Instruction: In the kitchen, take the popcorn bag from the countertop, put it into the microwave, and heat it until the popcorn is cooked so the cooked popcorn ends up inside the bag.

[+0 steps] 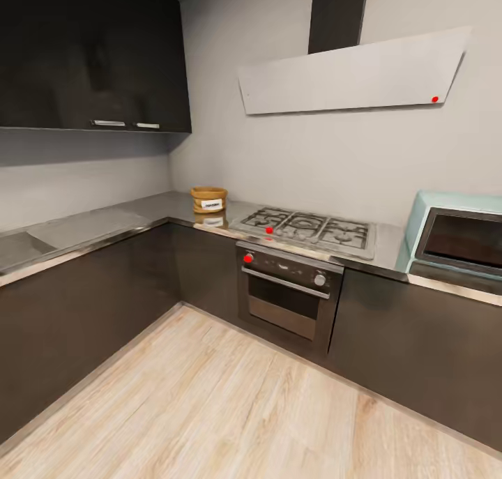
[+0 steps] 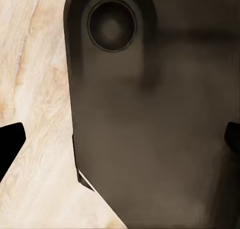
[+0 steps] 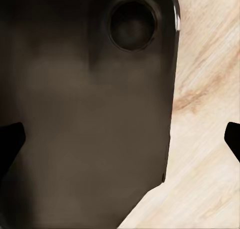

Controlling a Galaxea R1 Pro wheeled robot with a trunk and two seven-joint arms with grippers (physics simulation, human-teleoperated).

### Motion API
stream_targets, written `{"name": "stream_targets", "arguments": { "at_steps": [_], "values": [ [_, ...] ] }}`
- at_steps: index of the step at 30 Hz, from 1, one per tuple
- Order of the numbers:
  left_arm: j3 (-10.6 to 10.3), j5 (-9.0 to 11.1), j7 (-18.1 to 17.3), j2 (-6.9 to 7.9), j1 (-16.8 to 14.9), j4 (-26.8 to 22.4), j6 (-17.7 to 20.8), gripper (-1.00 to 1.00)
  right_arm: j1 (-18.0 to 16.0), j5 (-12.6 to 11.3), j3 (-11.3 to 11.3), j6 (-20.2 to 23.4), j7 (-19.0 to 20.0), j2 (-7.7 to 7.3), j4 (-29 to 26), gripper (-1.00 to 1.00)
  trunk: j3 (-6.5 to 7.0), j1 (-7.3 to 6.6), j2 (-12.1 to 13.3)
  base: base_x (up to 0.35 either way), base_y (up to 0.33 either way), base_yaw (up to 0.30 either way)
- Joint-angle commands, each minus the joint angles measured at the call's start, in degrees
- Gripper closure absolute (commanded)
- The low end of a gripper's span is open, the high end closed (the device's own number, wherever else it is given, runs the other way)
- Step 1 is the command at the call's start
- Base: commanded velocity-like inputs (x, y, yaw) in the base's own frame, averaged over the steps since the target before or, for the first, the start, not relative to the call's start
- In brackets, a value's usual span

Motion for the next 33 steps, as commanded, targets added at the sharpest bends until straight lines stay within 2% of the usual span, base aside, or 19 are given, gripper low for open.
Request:
{"name": "stream_targets", "arguments": {
  "at_steps": [1,3,8,21,33],
  "values": [
    [0.00,0.00,0.00,0.00,-0.01,0.00,0.00,-1.00,-0.01,0.00,0.00,0.00,0.00,0.00,0.00,-1.00,-0.03,0.00,-0.02,0.000,0.000,0.000],
    [0.17,0.47,0.00,-0.19,-0.67,-0.66,0.08,-1.00,-0.23,0.07,-0.65,0.09,-0.21,-0.65,-0.66,-1.00,-0.04,0.00,-0.02,0.000,0.000,-0.264],
    [0.12,0.51,0.00,-0.26,-0.97,-1.42,0.09,-1.00,-0.26,-0.03,-0.68,-0.73,-0.11,-2.26,-2.28,-1.00,-0.06,0.00,-0.02,0.000,0.000,-0.264],
    [0.16,0.53,0.00,-0.32,-1.06,-1.54,0.09,-1.00,-0.27,-0.09,-0.62,-2.20,-0.09,-2.29,-6.48,-1.00,-0.06,0.00,-0.02,0.000,0.000,-0.296],
    [0.18,0.53,0.05,-0.42,-1.06,-1.66,0.09,-1.00,-0.27,-0.09,-0.62,-2.20,0.00,-2.29,-6.59,-1.00,-0.06,0.00,-0.02,0.000,0.000,-0.298]
  ]
}}
